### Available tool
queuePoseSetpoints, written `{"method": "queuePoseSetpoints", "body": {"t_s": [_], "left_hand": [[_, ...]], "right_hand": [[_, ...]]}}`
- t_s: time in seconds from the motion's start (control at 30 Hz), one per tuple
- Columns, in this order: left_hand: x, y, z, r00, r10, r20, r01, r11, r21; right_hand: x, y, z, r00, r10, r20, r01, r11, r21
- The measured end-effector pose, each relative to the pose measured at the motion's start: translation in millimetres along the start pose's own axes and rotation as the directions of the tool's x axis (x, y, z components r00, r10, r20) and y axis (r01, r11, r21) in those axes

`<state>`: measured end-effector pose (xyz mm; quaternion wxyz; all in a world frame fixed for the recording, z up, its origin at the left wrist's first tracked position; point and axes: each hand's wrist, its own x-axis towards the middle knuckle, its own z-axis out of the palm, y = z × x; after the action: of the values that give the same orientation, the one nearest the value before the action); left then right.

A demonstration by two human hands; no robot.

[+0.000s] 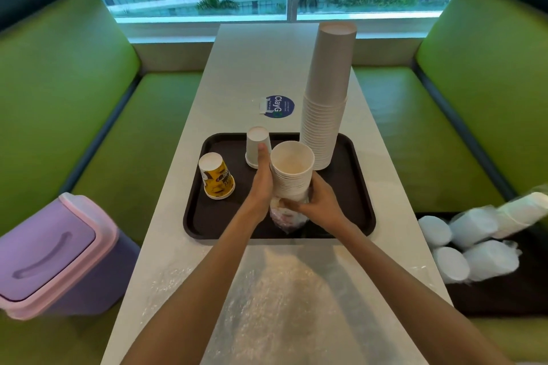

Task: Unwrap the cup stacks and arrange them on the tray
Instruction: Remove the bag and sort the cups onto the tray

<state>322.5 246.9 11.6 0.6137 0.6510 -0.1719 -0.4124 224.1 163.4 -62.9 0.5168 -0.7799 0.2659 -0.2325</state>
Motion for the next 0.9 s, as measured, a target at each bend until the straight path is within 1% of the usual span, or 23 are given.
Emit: {"method": "queuePoseSetpoints", "body": {"t_s": [0.07,0.13,0.2,0.23,0.3,0.33,0.4,0.43,0.5,0.6,0.7,0.77,0.9], "left_hand": [[0,4,-7,0.999,0.027,0.022,-0.029,0.995,0.090],[1,11,-15,0.991,0.123,0.047,-0.130,0.971,0.201],[2,22,-21,0.973,0.206,0.104,-0.230,0.889,0.396],[4,26,-23,0.966,0.215,0.142,-0.258,0.820,0.511],[7,36,-25,0.950,0.201,0.239,-0.313,0.620,0.720],[10,43,-26,0.939,0.186,0.288,-0.343,0.515,0.785],[4,54,-19,0.916,0.178,0.358,-0.399,0.341,0.851],[0,61,-16,0.907,0.177,0.383,-0.419,0.270,0.867],[3,69,-15,0.903,0.162,0.398,-0.426,0.206,0.881],[5,72,-16,0.910,0.140,0.390,-0.411,0.181,0.894],[9,77,-21,0.915,0.130,0.383,-0.402,0.181,0.898],[11,80,-24,0.923,0.119,0.366,-0.383,0.194,0.903],[13,81,-31,0.933,0.113,0.343,-0.360,0.252,0.898]], "right_hand": [[1,-2,-1,0.999,0.015,0.046,-0.015,1.000,0.009],[2,-4,1,0.996,0.043,0.073,-0.043,0.999,-0.003],[3,-2,4,0.996,0.061,0.071,-0.059,0.998,-0.024],[2,-1,5,0.995,0.068,0.068,-0.066,0.997,-0.033],[3,-1,8,0.994,0.091,0.057,-0.088,0.995,-0.049],[7,-3,10,0.993,0.104,0.048,-0.101,0.993,-0.064],[6,-14,8,0.995,0.104,0.002,-0.103,0.991,-0.087],[5,-20,7,0.995,0.093,-0.024,-0.095,0.990,-0.101],[11,-24,11,0.994,0.095,-0.048,-0.101,0.984,-0.148],[11,-22,12,0.994,0.105,-0.030,-0.108,0.983,-0.149],[11,-23,14,0.997,0.072,-0.013,-0.073,0.990,-0.119],[11,-24,13,0.999,0.047,-0.017,-0.049,0.993,-0.104],[11,-30,13,1.000,0.016,-0.017,-0.018,0.993,-0.121]]}}
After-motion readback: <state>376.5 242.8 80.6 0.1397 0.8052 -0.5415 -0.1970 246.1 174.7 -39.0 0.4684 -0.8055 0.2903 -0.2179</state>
